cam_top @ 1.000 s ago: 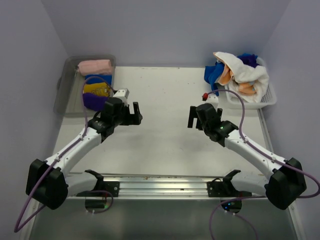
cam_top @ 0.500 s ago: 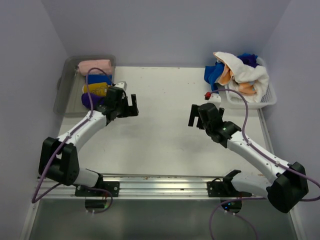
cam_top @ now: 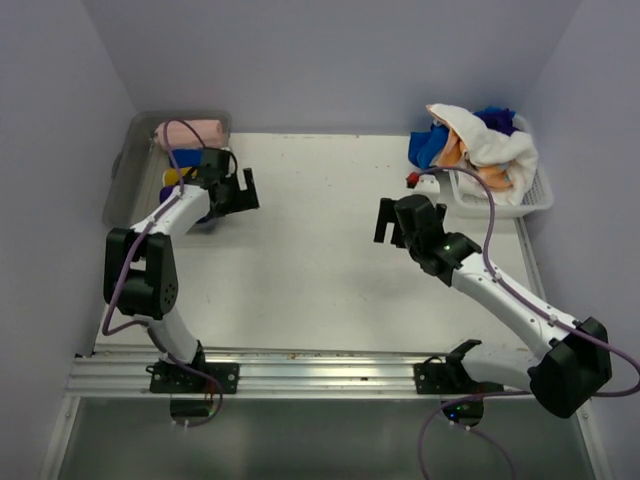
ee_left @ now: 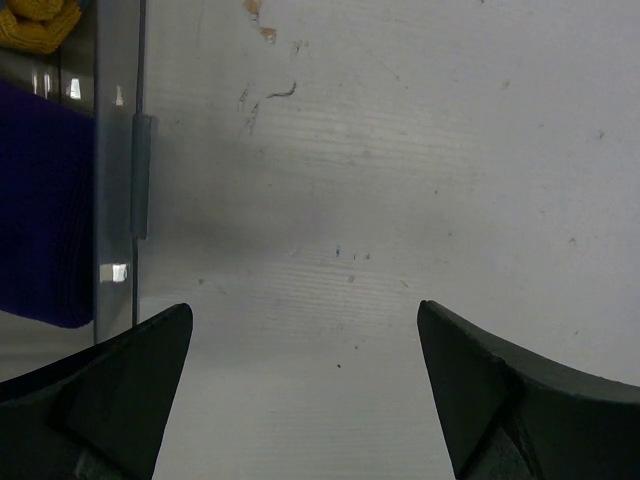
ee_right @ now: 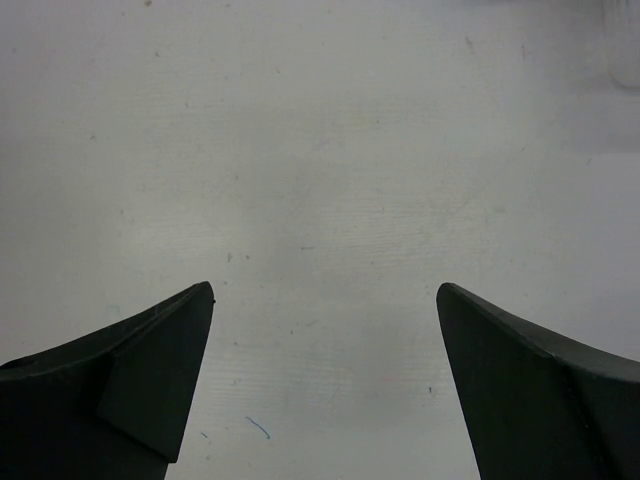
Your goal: Roll the towels
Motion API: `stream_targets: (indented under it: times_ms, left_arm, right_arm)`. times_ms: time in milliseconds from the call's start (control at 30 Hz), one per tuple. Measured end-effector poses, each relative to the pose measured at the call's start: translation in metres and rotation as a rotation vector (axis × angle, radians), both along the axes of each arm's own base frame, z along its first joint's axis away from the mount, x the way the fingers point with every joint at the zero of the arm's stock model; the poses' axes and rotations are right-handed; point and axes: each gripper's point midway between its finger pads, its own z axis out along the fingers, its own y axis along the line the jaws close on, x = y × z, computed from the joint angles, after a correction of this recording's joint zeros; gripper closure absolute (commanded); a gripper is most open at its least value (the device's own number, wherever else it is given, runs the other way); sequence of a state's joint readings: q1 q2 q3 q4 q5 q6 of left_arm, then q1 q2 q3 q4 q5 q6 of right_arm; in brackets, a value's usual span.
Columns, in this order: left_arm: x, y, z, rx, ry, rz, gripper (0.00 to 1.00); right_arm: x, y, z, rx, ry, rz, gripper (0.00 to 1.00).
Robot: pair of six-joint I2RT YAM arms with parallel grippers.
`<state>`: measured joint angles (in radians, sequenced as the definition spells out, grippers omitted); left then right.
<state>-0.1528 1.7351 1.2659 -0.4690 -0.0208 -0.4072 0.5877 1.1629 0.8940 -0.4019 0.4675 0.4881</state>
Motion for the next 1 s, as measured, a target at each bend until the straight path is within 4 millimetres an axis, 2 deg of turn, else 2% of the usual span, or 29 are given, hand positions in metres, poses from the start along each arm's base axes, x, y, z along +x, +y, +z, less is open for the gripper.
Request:
stream_targets:
  times_ms: [167,367,467,567,600,733,867,1000]
  left_arm:
    - [0.001,0.016,-0.003,0.015,0.031,0.032,0.0]
    - [0.005,0.009,0.011,-0.013,0.004,0.013,0.0]
    - [0.001,-0.011,0.026,-0.013,-0.031,-0.037,0.0]
    - [-0.012,-0.051,0.046,-0.02,-0.067,-0.134,0.0]
    - [-0.016,-0.065,0.052,-0.027,-0.079,-0.17,0.0]
    - [-0.037,-0.104,0.075,-0.065,-0.123,-0.276,0.0]
    - [-0.052,-0.114,0.088,-0.101,-0.149,-0.309,0.0]
    - [-0.076,-0.121,0.082,-0.127,-0.125,-0.335,0.0]
  right_arm:
    - [0.03,-0.01,0.029,0.022,-0.041,-0.037,0.01]
    - [0.073,-0.036,0.054,0.029,-0.036,-0.115,0.02]
    - [0.104,-0.056,0.067,0.029,-0.037,-0.171,0.08]
    - [0.129,-0.081,0.072,0.033,-0.02,-0.232,0.1]
    - [0.138,-0.09,0.074,0.041,-0.019,-0.25,0.14]
    - [0.184,-0.125,0.077,0.085,0.001,-0.323,0.18]
    - [0.219,-0.151,0.066,0.102,0.034,-0.38,0.19]
    - [0.248,-0.169,0.055,0.114,0.059,-0.413,0.21]
